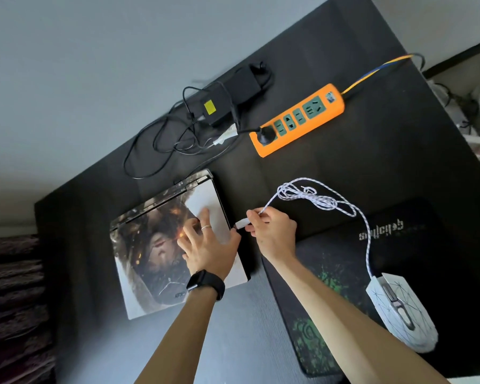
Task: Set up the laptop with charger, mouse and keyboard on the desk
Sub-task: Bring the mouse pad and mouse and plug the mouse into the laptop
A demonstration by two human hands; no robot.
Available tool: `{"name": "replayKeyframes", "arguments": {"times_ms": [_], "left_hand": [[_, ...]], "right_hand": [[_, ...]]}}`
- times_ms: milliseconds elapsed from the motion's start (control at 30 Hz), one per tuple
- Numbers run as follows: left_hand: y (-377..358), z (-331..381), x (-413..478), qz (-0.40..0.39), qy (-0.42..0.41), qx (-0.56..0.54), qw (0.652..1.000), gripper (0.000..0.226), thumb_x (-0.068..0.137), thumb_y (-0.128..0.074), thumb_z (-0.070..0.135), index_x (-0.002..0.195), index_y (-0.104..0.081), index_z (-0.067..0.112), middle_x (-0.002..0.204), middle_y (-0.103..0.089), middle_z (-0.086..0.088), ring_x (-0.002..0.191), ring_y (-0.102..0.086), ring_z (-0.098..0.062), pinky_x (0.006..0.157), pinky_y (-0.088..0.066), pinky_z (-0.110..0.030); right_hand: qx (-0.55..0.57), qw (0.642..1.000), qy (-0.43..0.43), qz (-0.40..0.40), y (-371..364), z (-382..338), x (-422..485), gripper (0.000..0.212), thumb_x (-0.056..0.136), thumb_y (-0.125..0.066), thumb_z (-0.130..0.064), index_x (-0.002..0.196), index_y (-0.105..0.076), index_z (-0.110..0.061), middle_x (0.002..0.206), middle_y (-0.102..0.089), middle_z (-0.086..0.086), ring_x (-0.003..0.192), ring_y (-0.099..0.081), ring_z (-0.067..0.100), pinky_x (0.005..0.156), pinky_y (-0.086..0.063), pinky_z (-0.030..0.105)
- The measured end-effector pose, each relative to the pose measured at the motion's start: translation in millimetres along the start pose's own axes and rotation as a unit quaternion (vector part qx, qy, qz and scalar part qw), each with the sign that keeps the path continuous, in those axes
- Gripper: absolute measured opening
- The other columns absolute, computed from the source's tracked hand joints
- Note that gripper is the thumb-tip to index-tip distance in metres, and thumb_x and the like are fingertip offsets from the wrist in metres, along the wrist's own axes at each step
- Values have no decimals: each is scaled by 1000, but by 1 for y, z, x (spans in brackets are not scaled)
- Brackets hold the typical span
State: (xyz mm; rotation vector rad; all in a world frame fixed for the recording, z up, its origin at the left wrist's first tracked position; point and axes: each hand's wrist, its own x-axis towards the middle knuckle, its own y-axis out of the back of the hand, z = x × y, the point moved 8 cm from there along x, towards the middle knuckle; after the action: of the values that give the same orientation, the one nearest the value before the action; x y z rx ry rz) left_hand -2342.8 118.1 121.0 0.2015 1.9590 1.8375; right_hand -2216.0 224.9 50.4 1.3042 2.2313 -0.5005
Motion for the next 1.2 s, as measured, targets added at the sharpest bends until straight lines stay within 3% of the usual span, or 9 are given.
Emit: {"name": "replayKeyframes", "arguments": {"times_ms": [167,400,533,667,733,867,1000,1200], "left_hand": [[0,2,-3,13,-26,26,999,85,72,-61,58,147,-31,31,133,-34,-3,110,-35,-35,78,-52,-58],[7,-3,-5,14,-59,61,996,85,76,-52,68,150,-23,38,134,-36,3,115,-36,-30,69,-57,-51],[6,-6,-6,-23,-67,84,994,84,81,-40,76,152,-7,45,143,-28,8,124,-30,-26,74,-56,-47],[6,-9,-5,-23,-76,100,992,79,86,-34,72,152,0,44,146,-25,9,126,-29,-25,76,-54,-44],[3,-10,-4,-18,-79,97,992,76,88,-33,68,153,-1,43,147,-26,6,126,-29,-27,76,-55,-45],[-5,-9,-4,2,-85,81,993,72,92,-32,60,155,-12,33,148,-35,-5,121,-37,-38,82,-53,-56],[-11,-6,-6,39,-100,66,992,66,95,-29,52,155,-21,25,148,-39,-14,118,-40,-44,100,-41,-57],[-14,-7,-6,40,-103,66,992,65,96,-28,50,155,-20,24,150,-37,-15,118,-41,-44,103,-37,-57]], "right_hand": [[7,1000,-15,-8,-1,-2,2,13,94,-68,-21,84,-71,-14,68,-76,0,67,-75,9,77,-62,45],[-73,997,19,-9,-6,-9,9,15,93,-67,-24,82,-69,-14,66,-74,-7,63,-73,2,79,-60,43],[-83,996,29,-4,-4,-9,7,14,94,-68,-25,87,-69,-12,70,-74,-5,63,-73,4,79,-60,43],[-197,977,69,-33,-6,-13,6,21,95,-66,-31,88,-69,-11,67,-74,-1,61,-73,9,82,-56,41],[-209,975,69,-43,-7,-12,5,19,95,-66,-31,90,-68,-13,67,-74,-1,62,-74,10,82,-57,41],[-128,989,47,-59,-9,-8,2,8,95,-67,-24,97,-69,-17,73,-74,-6,67,-73,2,83,-60,42],[-173,980,57,-78,-12,-14,7,9,93,-65,-23,91,-72,-18,67,-74,-6,65,-72,1,83,-59,40],[-166,981,47,-91,-10,-18,6,8,93,-67,-19,89,-72,-16,65,-73,-4,63,-73,2,81,-59,39]]}}
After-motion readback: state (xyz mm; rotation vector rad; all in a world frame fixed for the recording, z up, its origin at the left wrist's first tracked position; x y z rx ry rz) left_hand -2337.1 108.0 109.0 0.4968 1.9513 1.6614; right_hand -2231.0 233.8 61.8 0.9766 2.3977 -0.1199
